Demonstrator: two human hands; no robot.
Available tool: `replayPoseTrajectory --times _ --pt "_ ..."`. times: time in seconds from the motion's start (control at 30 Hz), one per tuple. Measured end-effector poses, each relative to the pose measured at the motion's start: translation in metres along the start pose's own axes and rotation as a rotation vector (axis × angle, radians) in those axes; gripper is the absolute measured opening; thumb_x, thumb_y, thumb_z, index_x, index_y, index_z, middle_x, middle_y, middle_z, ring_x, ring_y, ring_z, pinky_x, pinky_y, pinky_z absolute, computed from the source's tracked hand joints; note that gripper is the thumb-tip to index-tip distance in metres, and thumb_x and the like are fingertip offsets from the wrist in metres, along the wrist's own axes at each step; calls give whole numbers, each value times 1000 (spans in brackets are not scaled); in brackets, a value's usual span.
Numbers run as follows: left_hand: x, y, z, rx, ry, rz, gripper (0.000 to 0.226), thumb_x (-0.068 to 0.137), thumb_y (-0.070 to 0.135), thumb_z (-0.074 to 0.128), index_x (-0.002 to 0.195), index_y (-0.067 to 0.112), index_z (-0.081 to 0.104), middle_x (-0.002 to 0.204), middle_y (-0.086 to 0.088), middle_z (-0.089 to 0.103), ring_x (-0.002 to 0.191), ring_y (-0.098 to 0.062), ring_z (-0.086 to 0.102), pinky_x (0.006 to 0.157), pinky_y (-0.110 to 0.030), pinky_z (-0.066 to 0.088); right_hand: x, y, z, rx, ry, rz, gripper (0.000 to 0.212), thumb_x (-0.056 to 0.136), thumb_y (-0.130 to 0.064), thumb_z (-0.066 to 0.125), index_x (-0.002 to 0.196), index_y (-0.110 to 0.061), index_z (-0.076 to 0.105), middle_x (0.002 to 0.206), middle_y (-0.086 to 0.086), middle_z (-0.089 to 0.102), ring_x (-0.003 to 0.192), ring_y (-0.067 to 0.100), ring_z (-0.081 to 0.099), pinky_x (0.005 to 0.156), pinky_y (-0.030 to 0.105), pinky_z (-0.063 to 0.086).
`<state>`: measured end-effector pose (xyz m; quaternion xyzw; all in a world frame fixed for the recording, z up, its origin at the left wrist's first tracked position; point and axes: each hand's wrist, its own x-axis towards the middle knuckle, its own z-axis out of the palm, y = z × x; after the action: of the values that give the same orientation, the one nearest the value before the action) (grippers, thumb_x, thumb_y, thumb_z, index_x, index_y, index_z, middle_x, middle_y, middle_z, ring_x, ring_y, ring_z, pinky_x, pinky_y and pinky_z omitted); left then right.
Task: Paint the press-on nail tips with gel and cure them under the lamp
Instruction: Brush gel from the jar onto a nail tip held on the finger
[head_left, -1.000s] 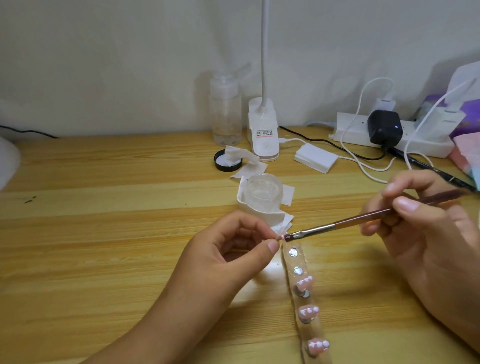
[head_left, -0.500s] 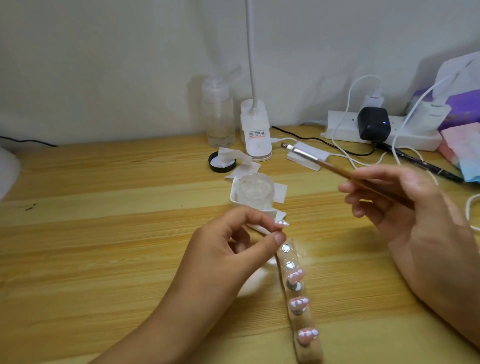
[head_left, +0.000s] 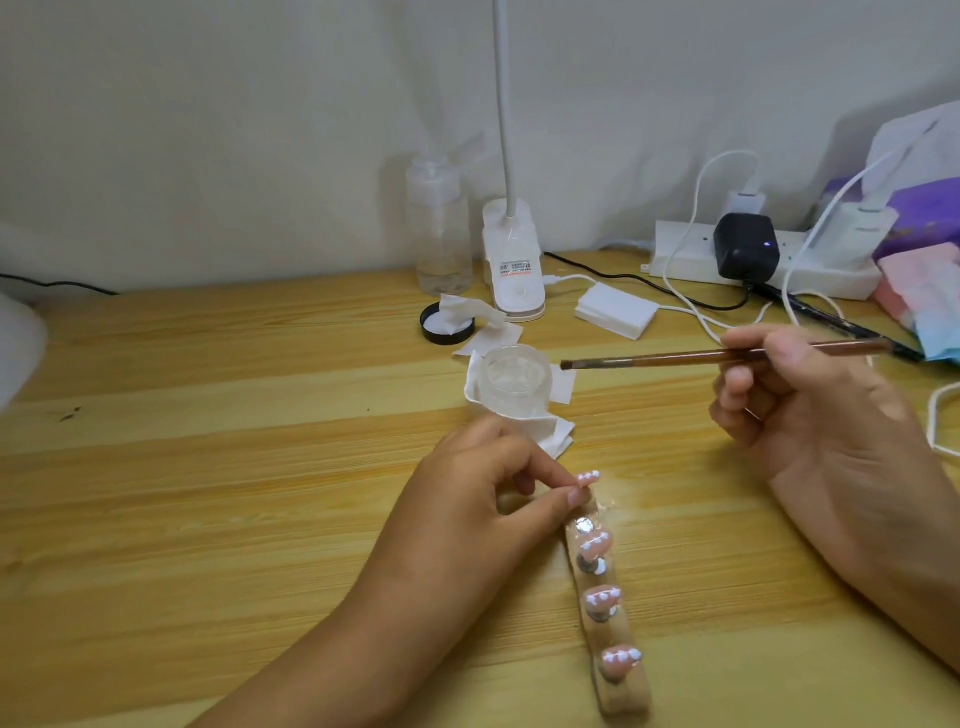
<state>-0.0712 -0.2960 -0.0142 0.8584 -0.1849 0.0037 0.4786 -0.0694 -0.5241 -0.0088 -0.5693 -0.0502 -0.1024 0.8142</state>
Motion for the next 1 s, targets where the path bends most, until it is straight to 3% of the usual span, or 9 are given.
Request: replayPoseTrajectory --times 0.1,0.2,0.33,0.43,0.53,0.6,0.7,0.8,1.0 --pt "-11 -1 -8 30 -77 37 5 78 35 78 81 36 73 82 13 58 82 -5 55 65 -11 34 0 -1 -2 -27 -9 -4 19 82 -25 62 92 -22 77 76 -4 65 73 5 61 68 18 53" --pt "-21 -1 -10 28 -142 52 17 74 48 71 90 45 71 86 15 58 91 -5 55 67 -10 36 3 0 -4 -2 36 7 22 83 -21 56 87 -22 78 71 -4 63 68 6 60 64 18 52" --pt "-22 3 -6 24 -155 10 29 65 63 63 89 48 66 90 18 57 92 -1 52 69 -11 37 5 2 -5 28 52 -1 18 83 -22 60 91 -24 76 71 -4 63 67 6 59 63 17 51" --pt "-19 5 -5 -7 -123 -44 16 72 50 76 84 42 69 86 16 59 85 -1 53 70 -16 38 5 3 -7 28 21 -24 16 82 -24 64 93 -24 75 73 -5 63 69 6 59 63 17 50" --pt "-16 5 -7 -256 -85 -147 15 65 44 83 68 34 73 72 11 60 65 1 52 63 -14 42 5 5 -8 -7 46 -55 16 81 -31 70 92 -23 76 71 -5 63 68 4 60 62 16 51" --pt "-13 4 -10 -469 56 -201 21 56 49 80 66 32 72 66 11 60 60 0 50 56 -12 41 6 3 -8 -105 79 -114 24 79 -43 72 92 -23 76 70 -6 65 68 4 61 62 16 52" --pt "-7 2 -15 -711 218 -241 14 65 36 77 78 30 75 73 4 72 59 -3 59 53 -12 45 7 -9 -8 -297 57 -217 37 80 -60 68 95 -26 73 71 -5 66 69 8 63 62 17 52" --pt "-3 -1 -17 -830 238 -234 12 70 35 81 80 30 76 72 -5 74 59 -6 64 53 -14 48 15 -26 0 -445 -29 -325 32 92 -57 59 101 -28 70 72 -4 66 69 14 64 63 18 52" --pt "-2 -11 -16 -814 213 -169 28 61 42 73 84 26 76 71 8 68 67 -2 60 63 -13 48 37 -45 49 -783 -269 -482 21 99 -47 51 100 -33 66 80 -11 69 76 8 67 68 13 51"
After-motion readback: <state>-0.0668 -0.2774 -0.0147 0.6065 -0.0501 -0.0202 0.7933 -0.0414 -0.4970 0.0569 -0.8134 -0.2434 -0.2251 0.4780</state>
